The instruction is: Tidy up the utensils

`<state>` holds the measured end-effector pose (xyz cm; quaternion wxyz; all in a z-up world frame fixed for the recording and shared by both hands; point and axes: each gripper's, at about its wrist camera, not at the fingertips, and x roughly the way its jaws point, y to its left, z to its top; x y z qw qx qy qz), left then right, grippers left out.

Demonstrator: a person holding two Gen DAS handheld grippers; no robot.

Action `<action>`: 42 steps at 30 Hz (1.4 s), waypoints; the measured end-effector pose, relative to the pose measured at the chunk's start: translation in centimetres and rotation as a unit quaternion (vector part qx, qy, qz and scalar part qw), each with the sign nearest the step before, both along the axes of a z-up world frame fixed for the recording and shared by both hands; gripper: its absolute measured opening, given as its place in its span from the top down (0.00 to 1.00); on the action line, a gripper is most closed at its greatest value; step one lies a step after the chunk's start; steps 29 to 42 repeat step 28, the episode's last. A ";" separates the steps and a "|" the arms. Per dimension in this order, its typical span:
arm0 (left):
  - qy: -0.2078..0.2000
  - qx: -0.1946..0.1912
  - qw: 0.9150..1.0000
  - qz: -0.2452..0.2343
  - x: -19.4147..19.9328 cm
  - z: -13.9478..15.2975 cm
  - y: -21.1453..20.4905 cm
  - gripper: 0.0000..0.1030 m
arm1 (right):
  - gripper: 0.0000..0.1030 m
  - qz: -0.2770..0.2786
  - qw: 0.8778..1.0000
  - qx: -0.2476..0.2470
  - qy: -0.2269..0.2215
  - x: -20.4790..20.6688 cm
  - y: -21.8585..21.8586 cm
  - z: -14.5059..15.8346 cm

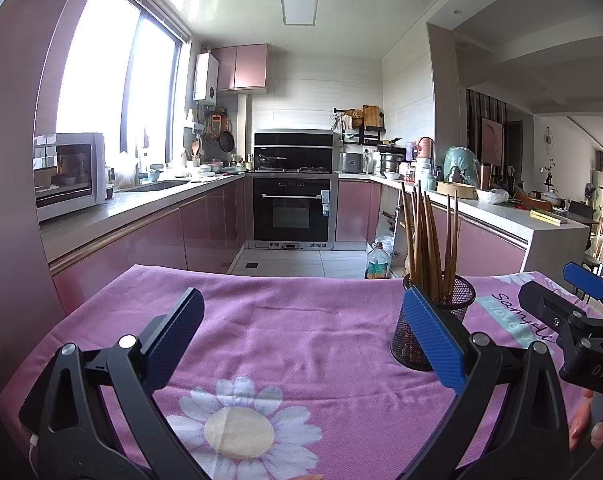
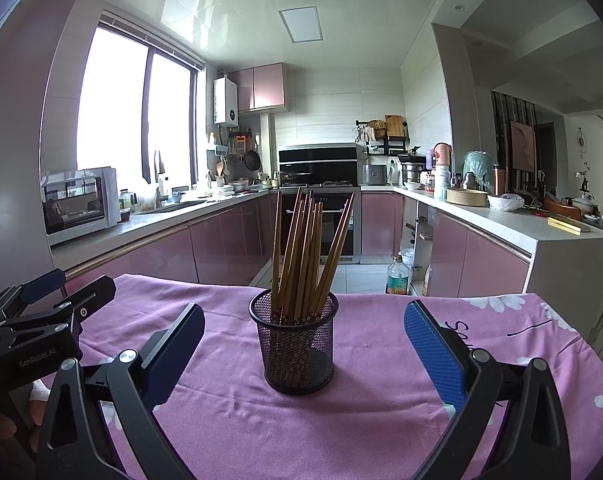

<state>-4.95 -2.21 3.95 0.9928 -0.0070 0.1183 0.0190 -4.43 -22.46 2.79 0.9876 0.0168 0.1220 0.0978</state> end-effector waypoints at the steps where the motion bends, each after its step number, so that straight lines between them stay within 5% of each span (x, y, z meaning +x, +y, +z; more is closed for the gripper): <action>1: 0.001 -0.001 1.000 -0.001 0.0 0.0 -0.1 0.05 | 0.06 0.000 1.000 0.001 0.000 0.0 0.0 0.0; 20: 0.005 0.006 1.000 -0.009 0.0 -0.6 -0.3 0.05 | 0.06 0.006 1.000 0.001 0.009 0.3 -0.1 -0.4; 26: 0.049 -0.012 0.999 -0.009 1.6 -1.4 0.9 0.05 | 0.06 -0.005 0.999 -0.001 0.051 1.7 -2.6 -1.6; 28: 0.070 -0.013 0.997 0.000 2.6 -1.9 1.7 0.05 | 0.06 -0.032 0.994 -0.017 0.101 3.5 -5.1 -2.9; 42: 0.070 -0.013 0.997 0.000 2.6 -1.9 1.7 0.05 | 0.06 -0.032 0.994 -0.017 0.101 3.5 -5.1 -2.9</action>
